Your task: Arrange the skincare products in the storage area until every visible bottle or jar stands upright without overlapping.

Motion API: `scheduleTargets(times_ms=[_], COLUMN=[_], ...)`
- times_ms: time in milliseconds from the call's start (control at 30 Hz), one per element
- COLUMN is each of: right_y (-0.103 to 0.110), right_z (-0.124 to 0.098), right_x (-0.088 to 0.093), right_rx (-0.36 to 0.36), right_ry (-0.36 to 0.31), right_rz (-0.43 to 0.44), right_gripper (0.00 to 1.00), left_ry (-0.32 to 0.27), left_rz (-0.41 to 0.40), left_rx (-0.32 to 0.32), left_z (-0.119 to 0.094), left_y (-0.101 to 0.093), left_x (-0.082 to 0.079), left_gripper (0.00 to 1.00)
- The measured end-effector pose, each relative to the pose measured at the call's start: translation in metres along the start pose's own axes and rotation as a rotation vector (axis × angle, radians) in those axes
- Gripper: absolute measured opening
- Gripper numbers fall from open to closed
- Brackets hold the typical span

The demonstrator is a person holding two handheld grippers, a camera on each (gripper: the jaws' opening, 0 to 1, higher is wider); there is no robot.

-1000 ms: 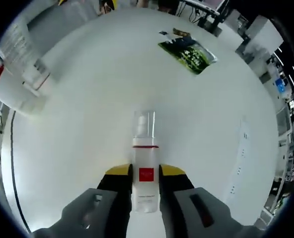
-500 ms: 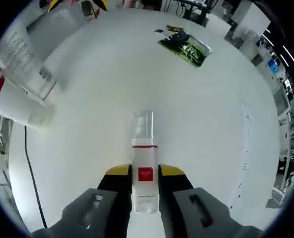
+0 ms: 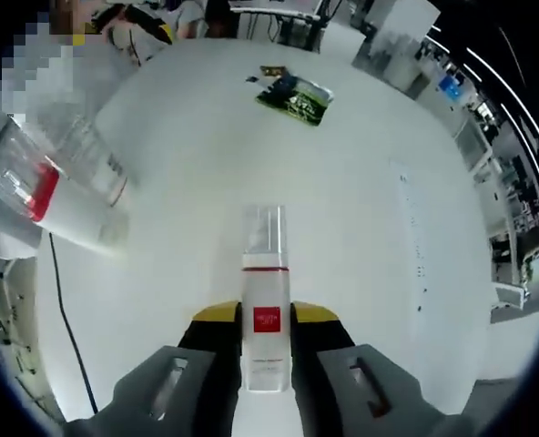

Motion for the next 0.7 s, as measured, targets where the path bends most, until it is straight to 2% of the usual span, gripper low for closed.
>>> scheduleTargets(times_ms=[133,233,300,400,500,533,700], right_y=[0.016,0.026,0.033,0.040,0.052,0.056,0.078], right_z=[-0.017,-0.029,-0.036,-0.044,-0.059,-0.064,-0.087], right_x=[0.008,0.013,0.016,0.024,0.024,0.025,0.027], right_rx=[0.025,0.048,0.061,0.082,0.122,0.133,0.185], right_ry=[-0.018,-0.043,-0.057,-0.078,-0.091,-0.099,-0.142], right_rz=[0.082,0.147,0.189,0.258,0.303,0.316,0.405], right_gripper=[0.19,0.19,0.19,0.19,0.19,0.19,0.19], left_ry=[0.005,-0.077,-0.124,-0.117,-0.126,-0.142,-0.130], left_rz=[0.031,0.018,0.013,0.024,0.048,0.053,0.075], left_rx=[0.008,0.062,0.069,0.044,0.026,0.030,0.054], left_z=[-0.006,-0.015,-0.021,-0.022,-0.026,-0.028,-0.029], left_y=[-0.008,-0.017,-0.019,-0.016,-0.020,-0.021,-0.031], left_x=[-0.004,-0.019,-0.028,-0.028,-0.030,-0.031,-0.026], left_gripper=[0.98,0.98,0.98,0.97,0.97,0.97,0.99])
Point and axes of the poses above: the point that each gripper's makers call its tool centre point, and the gripper's own axes: z roughly forward along the fingers, y roughly to its left, x roughly out of its underside, the point moved 1 cm from there along -z, roughly backward along the fingers, and after that the axes turned 14 degrees about y, right-handed, at the moved point
